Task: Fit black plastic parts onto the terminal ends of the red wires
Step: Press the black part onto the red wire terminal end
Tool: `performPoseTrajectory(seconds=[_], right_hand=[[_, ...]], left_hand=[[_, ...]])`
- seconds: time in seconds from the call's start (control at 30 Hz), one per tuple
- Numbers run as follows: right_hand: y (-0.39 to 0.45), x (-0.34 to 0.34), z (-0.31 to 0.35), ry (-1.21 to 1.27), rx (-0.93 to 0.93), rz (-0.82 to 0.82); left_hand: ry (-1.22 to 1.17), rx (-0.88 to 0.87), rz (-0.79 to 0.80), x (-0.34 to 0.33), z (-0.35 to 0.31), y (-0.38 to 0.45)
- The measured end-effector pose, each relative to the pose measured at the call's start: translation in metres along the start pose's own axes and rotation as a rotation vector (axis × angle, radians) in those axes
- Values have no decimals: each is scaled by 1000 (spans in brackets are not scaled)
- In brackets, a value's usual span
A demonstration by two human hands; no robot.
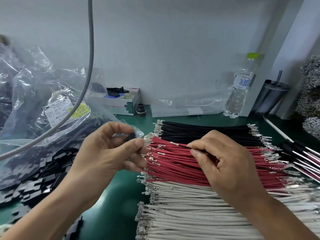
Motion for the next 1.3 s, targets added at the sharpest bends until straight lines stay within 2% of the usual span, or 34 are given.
performPoseTrajectory(seconds=[0.13,0.3,0.4,0.5,0.63,0.8,0.97,1.3], right_hand=[[1,3,-2,41,-22,3],[2,5,7,62,3,9],[2,2,10,48,10,15],[2,1,8,63,-5,15],[2,1,9,101,-11,20],[3,1,10,114,-1,24],[5,2,15,91,21,53],[6,0,22,56,30,123]], left_hand=[[383,-131,-61,0,-14,-4],[537,-164,67,-17,-13,-8],[606,-160,60,-15,-14,-9],[538,-127,-1,-8,-15,-7],[351,-63,31,-9,-8,-5],[436,-77,-48,-4,-13,-8],[192,-5,55,-15,-1,-7],[129,49,63,-25,7,-8]])
Point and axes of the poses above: each hand's wrist, its own y-axis towards the middle knuckle, its own x-axis out of the back of the hand, z = x × y, the point moved 8 cm from there along y, towards the middle knuckle, and after that the axes turned 10 degrees about z, right-handed, at the moved point
